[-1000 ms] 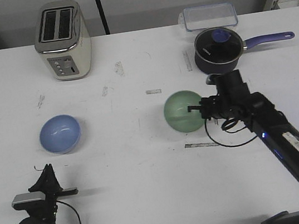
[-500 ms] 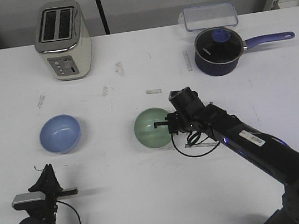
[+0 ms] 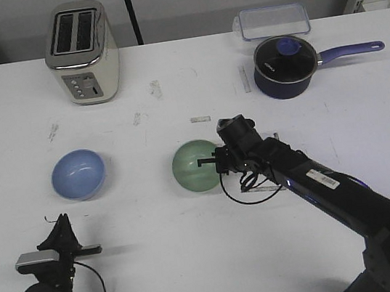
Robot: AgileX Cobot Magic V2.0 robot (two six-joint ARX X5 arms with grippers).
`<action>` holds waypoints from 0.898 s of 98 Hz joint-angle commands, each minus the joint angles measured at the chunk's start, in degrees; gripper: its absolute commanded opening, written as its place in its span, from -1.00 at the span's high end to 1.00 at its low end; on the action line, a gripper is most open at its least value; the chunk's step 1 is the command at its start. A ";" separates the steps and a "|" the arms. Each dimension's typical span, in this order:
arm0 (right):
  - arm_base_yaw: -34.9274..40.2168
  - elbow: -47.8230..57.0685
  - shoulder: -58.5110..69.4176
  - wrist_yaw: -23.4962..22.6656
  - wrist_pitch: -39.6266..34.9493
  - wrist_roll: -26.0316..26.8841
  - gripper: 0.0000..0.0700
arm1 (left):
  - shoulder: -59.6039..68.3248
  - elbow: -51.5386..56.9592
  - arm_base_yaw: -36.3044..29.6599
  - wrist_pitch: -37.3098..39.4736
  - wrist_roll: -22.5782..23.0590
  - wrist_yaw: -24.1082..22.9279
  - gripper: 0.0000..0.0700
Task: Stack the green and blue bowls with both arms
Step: 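Drag the green bowl with the right gripper toward the table center, then open the right gripper and lift it off the green bowl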
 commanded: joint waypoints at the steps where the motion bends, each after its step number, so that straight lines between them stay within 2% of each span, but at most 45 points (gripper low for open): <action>1: 0.87 0.72 1.07 -0.09 0.70 0.13 1.00 | -0.09 -1.25 0.04 0.90 0.52 0.09 0.99; 23: 1.18 0.72 1.07 0.02 0.74 0.13 0.99 | -0.09 -1.25 0.04 0.90 0.52 0.09 0.99; 42: 1.16 0.72 1.36 0.37 0.63 0.15 0.72 | -0.09 -1.25 0.04 0.90 0.55 0.09 0.99; 60: 1.18 0.72 1.36 0.52 0.55 0.15 0.67 | -0.09 -1.27 0.04 0.90 0.52 0.09 0.99; 65: 1.22 0.72 1.36 0.61 0.57 0.15 0.54 | -0.09 -1.25 0.04 0.90 0.52 0.09 0.99; 78: 1.53 0.74 1.22 1.99 1.20 0.17 -0.06 | -0.09 -1.25 0.04 0.90 0.52 0.09 0.99; 88: 1.49 0.76 0.28 2.56 1.42 0.09 -0.22 | -0.09 -1.25 0.04 0.90 0.52 0.09 0.99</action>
